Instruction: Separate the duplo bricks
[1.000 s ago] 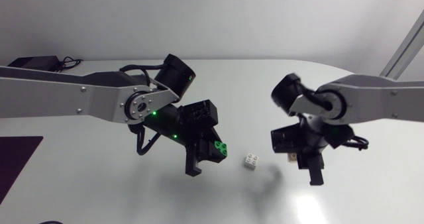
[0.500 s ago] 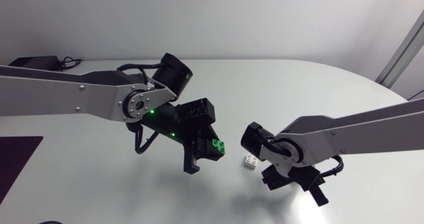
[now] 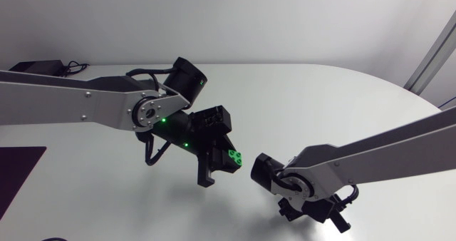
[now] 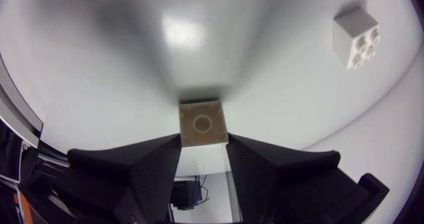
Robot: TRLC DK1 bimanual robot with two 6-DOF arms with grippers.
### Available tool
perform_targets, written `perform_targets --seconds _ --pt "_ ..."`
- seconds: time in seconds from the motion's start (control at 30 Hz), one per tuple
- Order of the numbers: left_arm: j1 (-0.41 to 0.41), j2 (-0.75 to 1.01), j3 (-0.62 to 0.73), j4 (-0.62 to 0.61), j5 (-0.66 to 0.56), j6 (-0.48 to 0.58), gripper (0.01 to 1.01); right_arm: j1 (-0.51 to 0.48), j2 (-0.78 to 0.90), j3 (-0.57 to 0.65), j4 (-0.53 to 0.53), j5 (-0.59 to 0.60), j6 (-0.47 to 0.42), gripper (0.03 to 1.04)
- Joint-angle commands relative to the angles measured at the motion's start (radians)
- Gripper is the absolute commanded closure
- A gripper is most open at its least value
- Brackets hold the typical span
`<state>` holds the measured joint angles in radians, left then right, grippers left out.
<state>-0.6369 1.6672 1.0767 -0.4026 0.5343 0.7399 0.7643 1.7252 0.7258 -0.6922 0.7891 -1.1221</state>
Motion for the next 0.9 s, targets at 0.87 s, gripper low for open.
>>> perform_targets --seconds 0.87 --pt "0.002 -0.018 -0.054 0.008 -0.003 0.010 0.636 -0.462 -0.217 0.277 -0.240 -0.827 0.507 0.16"
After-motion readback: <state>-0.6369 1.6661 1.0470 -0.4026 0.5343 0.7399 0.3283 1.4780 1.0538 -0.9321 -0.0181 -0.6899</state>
